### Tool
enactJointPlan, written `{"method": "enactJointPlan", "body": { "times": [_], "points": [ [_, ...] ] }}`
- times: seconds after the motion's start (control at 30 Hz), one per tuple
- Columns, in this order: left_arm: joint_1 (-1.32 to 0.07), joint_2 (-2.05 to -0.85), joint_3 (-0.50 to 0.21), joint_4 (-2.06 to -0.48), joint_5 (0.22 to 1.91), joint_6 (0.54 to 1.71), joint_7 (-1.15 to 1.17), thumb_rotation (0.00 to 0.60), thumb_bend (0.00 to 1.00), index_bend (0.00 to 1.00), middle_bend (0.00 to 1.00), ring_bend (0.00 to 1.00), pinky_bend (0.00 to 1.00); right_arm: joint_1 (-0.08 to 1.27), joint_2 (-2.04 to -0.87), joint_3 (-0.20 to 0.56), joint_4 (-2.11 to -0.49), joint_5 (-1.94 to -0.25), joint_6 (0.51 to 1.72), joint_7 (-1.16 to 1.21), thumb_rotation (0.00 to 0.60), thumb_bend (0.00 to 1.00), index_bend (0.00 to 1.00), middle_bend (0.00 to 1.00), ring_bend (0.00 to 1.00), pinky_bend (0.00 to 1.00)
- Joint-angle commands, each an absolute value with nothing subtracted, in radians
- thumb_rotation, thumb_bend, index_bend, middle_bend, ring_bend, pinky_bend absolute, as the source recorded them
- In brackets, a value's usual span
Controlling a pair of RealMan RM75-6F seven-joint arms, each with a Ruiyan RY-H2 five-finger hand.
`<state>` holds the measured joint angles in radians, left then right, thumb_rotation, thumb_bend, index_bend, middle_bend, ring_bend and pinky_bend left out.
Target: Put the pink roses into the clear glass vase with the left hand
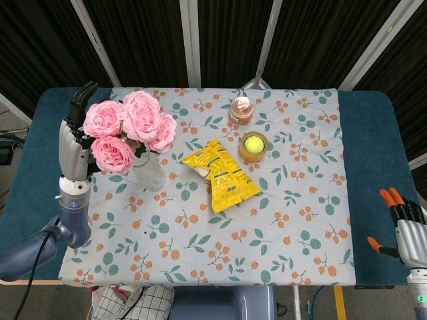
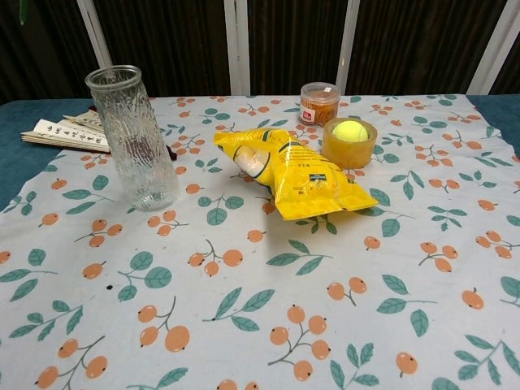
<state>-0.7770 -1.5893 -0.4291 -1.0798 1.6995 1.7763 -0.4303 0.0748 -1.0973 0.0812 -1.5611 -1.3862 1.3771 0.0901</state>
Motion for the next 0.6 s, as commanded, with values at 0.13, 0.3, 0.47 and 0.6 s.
{"method": "enactJointPlan", "body": {
  "times": [0.13,0.3,0.47,0.6],
  "points": [
    [-0.827,-1.632,-0.415,-0.953,1.71,1.802,-0.449,0.6,0.51,0.52,0.51,0.08,0.09,0.074,-1.099,0.082,-1.559,-1.38,1.375,0.09,0.6,0.22,0.11,0.02,0.02,0.0],
    [-0.845,-1.692,-0.393,-0.852,1.699,1.821,-0.498,0.6,0.51,0.52,0.51,0.08,0.09,0.077,-1.102,0.085,-1.552,-1.371,1.365,0.093,0.6,0.22,0.11,0.02,0.02,0.0],
    [-0.857,-1.737,-0.374,-0.761,1.68,1.805,-0.53,0.6,0.51,0.52,0.51,0.08,0.09,0.082,-1.109,0.088,-1.543,-1.362,1.357,0.085,0.6,0.22,0.11,0.02,0.02,0.0],
    [-0.879,-1.791,-0.373,-0.655,1.647,1.788,-0.591,0.6,0.51,0.52,0.51,0.08,0.09,0.086,-1.119,0.091,-1.533,-1.352,1.351,0.073,0.6,0.22,0.11,0.02,0.02,0.0]
  ]
}}
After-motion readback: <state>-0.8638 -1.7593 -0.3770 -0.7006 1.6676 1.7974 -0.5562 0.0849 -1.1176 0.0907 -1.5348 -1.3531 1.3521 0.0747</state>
